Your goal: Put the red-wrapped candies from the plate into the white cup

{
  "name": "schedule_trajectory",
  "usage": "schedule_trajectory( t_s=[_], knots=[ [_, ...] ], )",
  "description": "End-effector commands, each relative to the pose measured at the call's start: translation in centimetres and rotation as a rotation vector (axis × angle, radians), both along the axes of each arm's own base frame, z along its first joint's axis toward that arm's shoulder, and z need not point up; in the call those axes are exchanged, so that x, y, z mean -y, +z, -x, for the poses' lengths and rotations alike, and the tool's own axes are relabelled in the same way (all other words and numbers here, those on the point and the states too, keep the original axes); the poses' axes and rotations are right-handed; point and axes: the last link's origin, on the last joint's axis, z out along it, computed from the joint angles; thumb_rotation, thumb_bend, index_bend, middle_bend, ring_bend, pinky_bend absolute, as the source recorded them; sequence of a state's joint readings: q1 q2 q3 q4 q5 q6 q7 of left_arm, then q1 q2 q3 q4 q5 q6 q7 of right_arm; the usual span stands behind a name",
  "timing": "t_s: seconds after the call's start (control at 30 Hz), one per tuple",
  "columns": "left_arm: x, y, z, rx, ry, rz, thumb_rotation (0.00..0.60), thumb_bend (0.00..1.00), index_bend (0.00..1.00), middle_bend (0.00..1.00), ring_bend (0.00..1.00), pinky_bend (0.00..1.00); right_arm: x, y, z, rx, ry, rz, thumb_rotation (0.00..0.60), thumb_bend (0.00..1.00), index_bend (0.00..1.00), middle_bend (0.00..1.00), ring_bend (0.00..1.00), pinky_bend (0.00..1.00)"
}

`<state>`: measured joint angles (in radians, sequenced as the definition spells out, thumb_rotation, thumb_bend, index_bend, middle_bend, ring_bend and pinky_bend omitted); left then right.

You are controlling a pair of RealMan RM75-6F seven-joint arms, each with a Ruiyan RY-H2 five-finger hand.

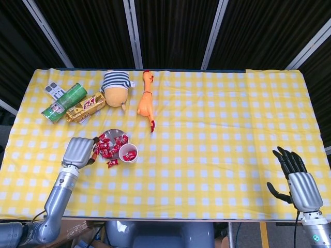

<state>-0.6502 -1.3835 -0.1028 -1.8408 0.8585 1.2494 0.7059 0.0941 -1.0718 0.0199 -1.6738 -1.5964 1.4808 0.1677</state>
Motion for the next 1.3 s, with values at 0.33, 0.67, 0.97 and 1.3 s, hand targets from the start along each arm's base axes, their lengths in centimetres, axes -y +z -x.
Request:
schedule_trajectory(
  t_s=[0.33,0.67,0.97,1.3],
  knots=[
    [-0.3,-2.6,-4.4,0.014,-0.083,0.033,0.600,0.44,0.42,0.90,0.97,0.94,0.0,0.1,0.0,0.007,0.003,0.001,0.600,0.39,0.00,0.00,0.00,0.00],
    [-0.9,-4.5,-6.0,0.008,-0.088,0.052,0.600,0.38,0.42,0.89,0.97,0.94,0.1,0.1,0.0,0.009,0.003,0.000,0.600,0.39,0.00,0.00,0.00,0.00],
    [-0.8,-5.2,-6.4,0.003,-0.088,0.068,0.600,0.31,0.39,0.87,0.95,0.94,0.1,0.2,0.0,0.009,0.002,-0.001,0.600,0.39,0.00,0.00,0.00,0.00],
    [-0.7,-3.0,-5.5,0.028,-0.077,0.034,0.600,0.30,0.35,0.86,0.95,0.94,0.0,0.1,0.0,0.006,0.006,0.000,0.600,0.39,0.00,0.00,0.00,0.00]
  ],
)
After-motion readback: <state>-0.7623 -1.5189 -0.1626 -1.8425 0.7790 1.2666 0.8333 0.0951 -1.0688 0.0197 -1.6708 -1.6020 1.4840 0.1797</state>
